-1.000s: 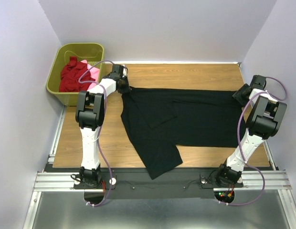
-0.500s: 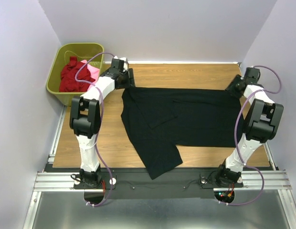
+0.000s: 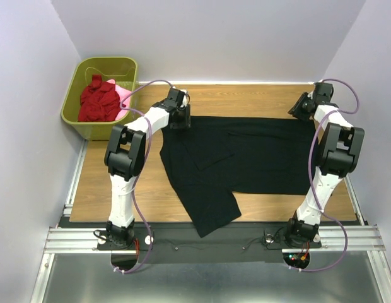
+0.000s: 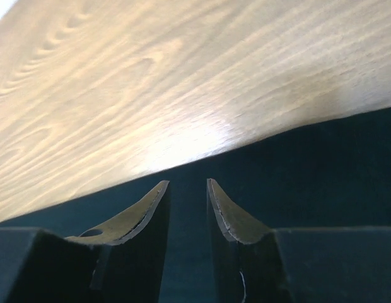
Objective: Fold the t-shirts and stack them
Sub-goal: Fold the tshirt
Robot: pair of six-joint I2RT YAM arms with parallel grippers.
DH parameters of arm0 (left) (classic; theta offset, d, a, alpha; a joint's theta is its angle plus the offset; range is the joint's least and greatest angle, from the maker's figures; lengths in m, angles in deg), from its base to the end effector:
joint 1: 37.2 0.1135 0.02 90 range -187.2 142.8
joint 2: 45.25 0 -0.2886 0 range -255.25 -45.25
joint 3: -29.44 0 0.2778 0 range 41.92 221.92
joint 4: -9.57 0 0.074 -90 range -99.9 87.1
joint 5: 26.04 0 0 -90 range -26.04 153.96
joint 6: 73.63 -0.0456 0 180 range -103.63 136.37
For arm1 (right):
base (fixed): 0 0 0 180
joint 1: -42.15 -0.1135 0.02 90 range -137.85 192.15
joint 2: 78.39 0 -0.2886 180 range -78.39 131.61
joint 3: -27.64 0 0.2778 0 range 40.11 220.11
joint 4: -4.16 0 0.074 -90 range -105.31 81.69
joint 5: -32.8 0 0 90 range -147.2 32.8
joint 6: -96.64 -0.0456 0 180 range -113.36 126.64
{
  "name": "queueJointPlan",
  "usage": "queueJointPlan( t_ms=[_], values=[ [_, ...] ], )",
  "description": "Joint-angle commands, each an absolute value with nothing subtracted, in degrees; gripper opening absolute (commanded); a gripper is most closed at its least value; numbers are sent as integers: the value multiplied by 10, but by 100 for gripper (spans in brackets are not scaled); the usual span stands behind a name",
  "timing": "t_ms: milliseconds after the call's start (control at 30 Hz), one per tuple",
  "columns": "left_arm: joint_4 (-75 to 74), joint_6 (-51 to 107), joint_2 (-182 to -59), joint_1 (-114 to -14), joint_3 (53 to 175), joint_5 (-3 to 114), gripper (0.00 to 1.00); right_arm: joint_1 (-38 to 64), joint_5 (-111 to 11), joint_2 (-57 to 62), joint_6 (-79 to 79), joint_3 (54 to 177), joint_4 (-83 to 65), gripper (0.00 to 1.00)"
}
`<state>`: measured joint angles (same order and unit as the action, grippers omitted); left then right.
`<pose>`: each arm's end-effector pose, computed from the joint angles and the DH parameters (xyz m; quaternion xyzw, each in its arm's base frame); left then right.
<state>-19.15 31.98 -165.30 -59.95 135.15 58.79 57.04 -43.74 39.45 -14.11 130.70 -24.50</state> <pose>0.4788 -0.2052 0.2130 0.0750 0.9134 -0.1698 0.3622 0.4949 -0.1206 0.2165 0.2351 0.8827 0.1276 0.3865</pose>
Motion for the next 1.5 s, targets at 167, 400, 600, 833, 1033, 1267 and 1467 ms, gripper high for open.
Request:
queueJointPlan(
  t_ms=[167, 400, 600, 833, 1033, 1267, 1467],
  values=[
    [-225, 298, -1684, -576, 1324, 627, 51, 579, -500, 480, -130, 1367, -235, 34],
    [-236, 281, -1692, -544, 1309, 635, 51, 594, -507, 541, -129, 1415, -235, 34],
    [-227, 268, -1684, -532, 1314, 630, 54, 593, -478, 553, -130, 1454, -236, 35],
    [-211, 270, -1635, -535, 1344, 598, 67, 593, -453, 485, -123, 1451, -236, 35],
    [-196, 258, -1588, -570, 1359, 591, 69, 574, -441, 411, -113, 1372, -235, 35],
    [-177, 203, -1572, -647, 1355, 592, 65, 476, -433, 335, -68, 1288, -236, 33],
    [-174, 190, -1607, -693, 1364, 586, 59, 391, -395, 367, -70, 1297, -235, 29]
  ],
)
